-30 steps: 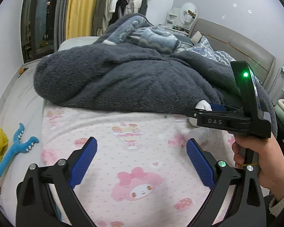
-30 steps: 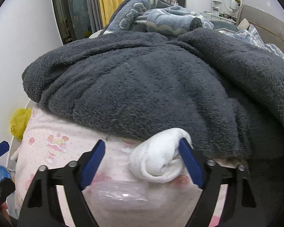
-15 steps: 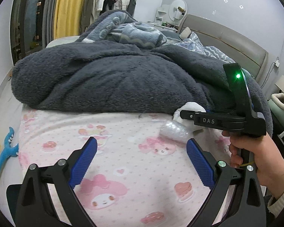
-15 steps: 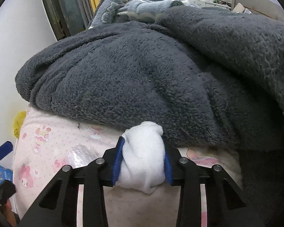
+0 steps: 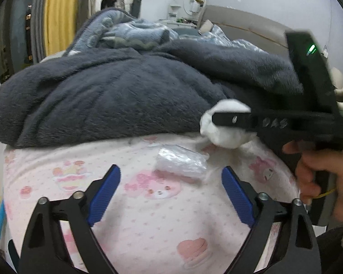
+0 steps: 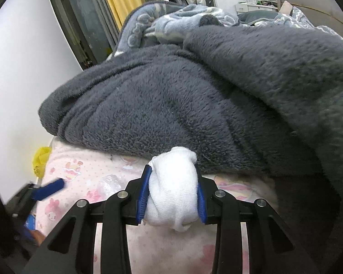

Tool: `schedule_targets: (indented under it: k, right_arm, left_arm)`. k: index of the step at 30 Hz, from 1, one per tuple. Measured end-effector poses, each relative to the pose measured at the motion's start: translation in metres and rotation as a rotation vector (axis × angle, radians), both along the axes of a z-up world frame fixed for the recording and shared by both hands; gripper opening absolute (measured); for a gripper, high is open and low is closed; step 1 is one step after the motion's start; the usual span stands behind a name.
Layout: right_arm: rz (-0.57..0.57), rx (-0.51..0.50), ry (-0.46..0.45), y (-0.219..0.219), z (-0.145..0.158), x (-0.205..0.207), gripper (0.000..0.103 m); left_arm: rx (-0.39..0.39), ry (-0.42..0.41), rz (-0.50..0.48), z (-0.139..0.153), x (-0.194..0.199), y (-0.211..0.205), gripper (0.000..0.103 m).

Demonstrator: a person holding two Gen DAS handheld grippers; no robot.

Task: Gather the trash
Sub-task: 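Close the right gripper on the white sock while the left gripper grasps the bubble wrap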

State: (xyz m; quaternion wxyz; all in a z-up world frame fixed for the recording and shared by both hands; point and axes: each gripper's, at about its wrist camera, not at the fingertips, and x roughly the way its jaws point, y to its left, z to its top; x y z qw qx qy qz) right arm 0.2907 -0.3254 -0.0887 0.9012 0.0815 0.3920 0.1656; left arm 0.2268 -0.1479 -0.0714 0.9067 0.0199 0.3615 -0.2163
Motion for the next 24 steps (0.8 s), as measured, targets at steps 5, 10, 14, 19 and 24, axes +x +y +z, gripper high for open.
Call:
schedule_targets:
  k: [5,10,14,19,24]
  right_arm:
    - [0.046,0.034,-0.032,-0.011,0.007,-0.013,0.036]
    - [0.074,0.037,-0.04,-0.021,0.008,-0.022,0.036]
    - [0.096,0.039,-0.038,-0.026,0.006,-0.024,0.036]
    - [0.144,0.04,-0.043,-0.028,0.006,-0.031,0.036]
    - [0.152,0.045,-0.042,-0.034,0.008,-0.037,0.036]
  left_arm:
    - [0.026,0.022,-0.018,-0.015,0.006,-0.017,0.087]
    - [0.036,0.037,-0.009,-0.025,0.014,-0.024,0.087]
    - [0.036,0.052,-0.002,-0.03,0.021,-0.026,0.085]
    - [0.027,0.074,0.007,-0.034,0.027,-0.029,0.075]
    - [0.018,0.091,0.012,-0.037,0.031,-0.031,0.064]
